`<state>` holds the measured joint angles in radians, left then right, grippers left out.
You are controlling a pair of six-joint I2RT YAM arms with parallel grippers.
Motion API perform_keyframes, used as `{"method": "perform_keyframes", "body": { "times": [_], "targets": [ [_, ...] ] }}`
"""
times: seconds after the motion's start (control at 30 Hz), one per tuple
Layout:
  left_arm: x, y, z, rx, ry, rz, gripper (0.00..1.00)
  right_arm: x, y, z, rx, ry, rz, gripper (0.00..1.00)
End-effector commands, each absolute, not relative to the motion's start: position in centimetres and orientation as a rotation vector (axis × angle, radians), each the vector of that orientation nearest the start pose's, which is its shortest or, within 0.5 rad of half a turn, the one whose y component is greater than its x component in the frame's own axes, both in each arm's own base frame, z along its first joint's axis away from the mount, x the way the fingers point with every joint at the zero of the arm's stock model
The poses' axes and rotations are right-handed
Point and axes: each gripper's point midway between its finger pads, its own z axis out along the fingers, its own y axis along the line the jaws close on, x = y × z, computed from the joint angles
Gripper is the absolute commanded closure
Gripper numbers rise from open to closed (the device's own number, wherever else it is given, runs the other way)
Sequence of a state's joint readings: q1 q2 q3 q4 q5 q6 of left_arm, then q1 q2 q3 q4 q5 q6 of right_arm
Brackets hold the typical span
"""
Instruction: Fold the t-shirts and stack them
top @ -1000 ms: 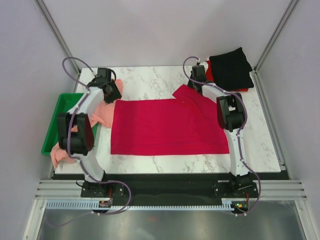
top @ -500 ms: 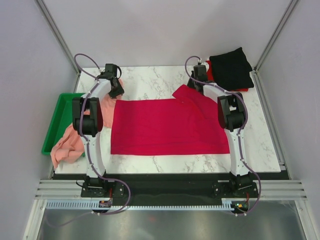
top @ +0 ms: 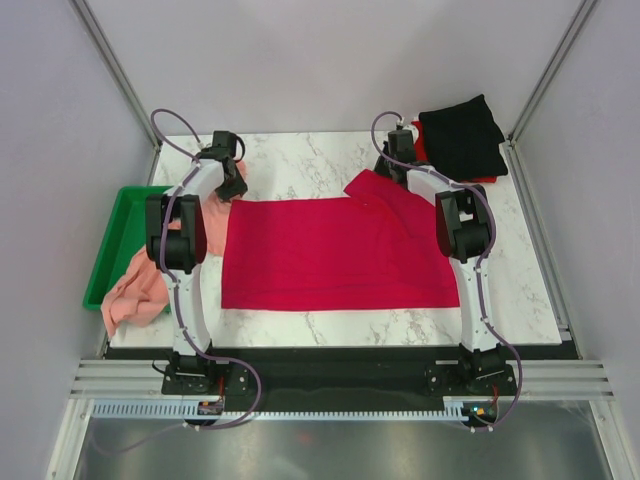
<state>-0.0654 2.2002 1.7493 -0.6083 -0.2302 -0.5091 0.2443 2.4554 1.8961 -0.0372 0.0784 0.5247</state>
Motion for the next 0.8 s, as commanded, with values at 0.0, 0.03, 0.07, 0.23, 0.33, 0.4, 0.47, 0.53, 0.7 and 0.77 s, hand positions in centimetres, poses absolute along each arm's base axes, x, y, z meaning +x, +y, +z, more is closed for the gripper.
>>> {"method": "perform_keyframes", "body": {
  "times": [0.0, 0.03, 0.07, 0.23, 0.33, 0.4, 0.47, 0.53, 0.7, 0.77],
  "targets": [
    [52.0, -1.2, 5.0, -0.638, 2.479, 0.114, 0.54, 63.3, 16.7, 2.2, 0.356, 2.163, 0.383, 1.00],
    [51.9, -1.4, 5.1, -0.641, 2.481, 0.108, 0.55, 63.2, 16.7, 2.1, 0.358, 2.164, 0.383, 1.00],
    [51.8, -1.6, 5.3, -0.637, 2.479, 0.105, 0.55, 63.3, 16.6, 2.2, 0.360, 2.163, 0.385, 1.00],
    [51.2, -2.2, 5.7, -0.635, 2.478, 0.098, 0.55, 63.3, 16.8, 1.9, 0.359, 2.168, 0.395, 1.00],
    [51.1, -2.6, 5.4, -0.627, 2.488, 0.094, 0.56, 63.3, 16.6, 1.8, 0.365, 2.170, 0.398, 1.00],
    [51.1, -3.0, 5.5, -0.618, 2.488, 0.092, 0.57, 63.3, 16.6, 1.8, 0.367, 2.171, 0.401, 1.00],
    [51.1, -3.3, 5.5, -0.614, 2.489, 0.089, 0.58, 63.3, 16.4, 1.7, 0.371, 2.173, 0.399, 1.00],
    [51.1, -3.4, 5.6, -0.616, 2.485, 0.087, 0.59, 63.3, 16.6, 1.7, 0.369, 2.173, 0.406, 1.00],
    [51.2, -3.4, 5.7, -0.618, 2.483, 0.086, 0.72, 63.3, 16.6, 1.5, 0.372, 2.176, 0.411, 1.00],
    [51.1, -3.4, 5.6, -0.617, 2.485, 0.089, 0.79, 63.4, 16.5, 1.5, 0.374, 2.175, 0.415, 1.00]
  ]
}}
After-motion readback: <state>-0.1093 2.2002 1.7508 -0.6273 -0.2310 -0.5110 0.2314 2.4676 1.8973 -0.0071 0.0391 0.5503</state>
